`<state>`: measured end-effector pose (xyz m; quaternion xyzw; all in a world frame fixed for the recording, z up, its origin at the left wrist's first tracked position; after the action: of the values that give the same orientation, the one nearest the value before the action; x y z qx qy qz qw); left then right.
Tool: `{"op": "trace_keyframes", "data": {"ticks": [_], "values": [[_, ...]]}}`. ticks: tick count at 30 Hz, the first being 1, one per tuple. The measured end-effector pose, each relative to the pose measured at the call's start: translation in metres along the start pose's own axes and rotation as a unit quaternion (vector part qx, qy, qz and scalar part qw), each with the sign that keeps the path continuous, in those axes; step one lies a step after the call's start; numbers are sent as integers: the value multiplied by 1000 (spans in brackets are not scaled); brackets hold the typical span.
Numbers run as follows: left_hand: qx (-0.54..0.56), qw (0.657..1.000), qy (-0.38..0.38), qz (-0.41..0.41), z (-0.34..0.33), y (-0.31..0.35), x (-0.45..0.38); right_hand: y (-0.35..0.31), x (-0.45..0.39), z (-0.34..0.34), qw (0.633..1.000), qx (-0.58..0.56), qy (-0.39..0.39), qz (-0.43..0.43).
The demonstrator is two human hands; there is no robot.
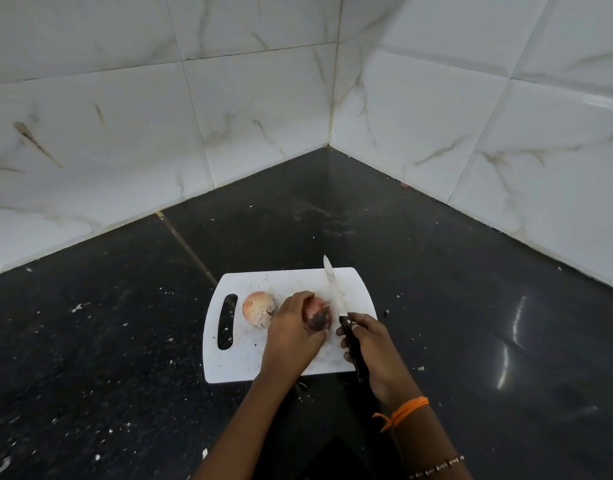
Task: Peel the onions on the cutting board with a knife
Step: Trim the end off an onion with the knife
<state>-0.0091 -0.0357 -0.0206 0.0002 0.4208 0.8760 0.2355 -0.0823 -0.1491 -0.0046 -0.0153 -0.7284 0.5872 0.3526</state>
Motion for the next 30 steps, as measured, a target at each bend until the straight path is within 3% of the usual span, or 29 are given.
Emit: {"op": "trace_keyframes", "data": {"ticks": [5,9,13,19,30], "values": [[-61,998,25,-20,3,2,-5,-4,4,3,999,19,-32,17],[-89,996,4,-20,3,3,-6,-4,3,2,998,27,-39,29],[-59,998,-34,-5,4,4,-9,-1,6,4,997,9,-72,33],[46,998,-31,33,10,6,-13,-5,9,3,980,-143,-135,-9],[90,994,-37,53,11,2,-10,1,8,6,984,-111,-133,-49]]}}
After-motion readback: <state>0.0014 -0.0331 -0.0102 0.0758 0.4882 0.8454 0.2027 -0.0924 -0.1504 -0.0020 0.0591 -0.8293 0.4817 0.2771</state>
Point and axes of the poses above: each hand's wrist, its own x-axis away from the middle knuckle, its own z-axis out of the back of the hand, y = z × x, the point moved 1 cm from there along -x, towards the middle knuckle, and after that the axes turned 3 degrees about -z, right-handed, at the moved point
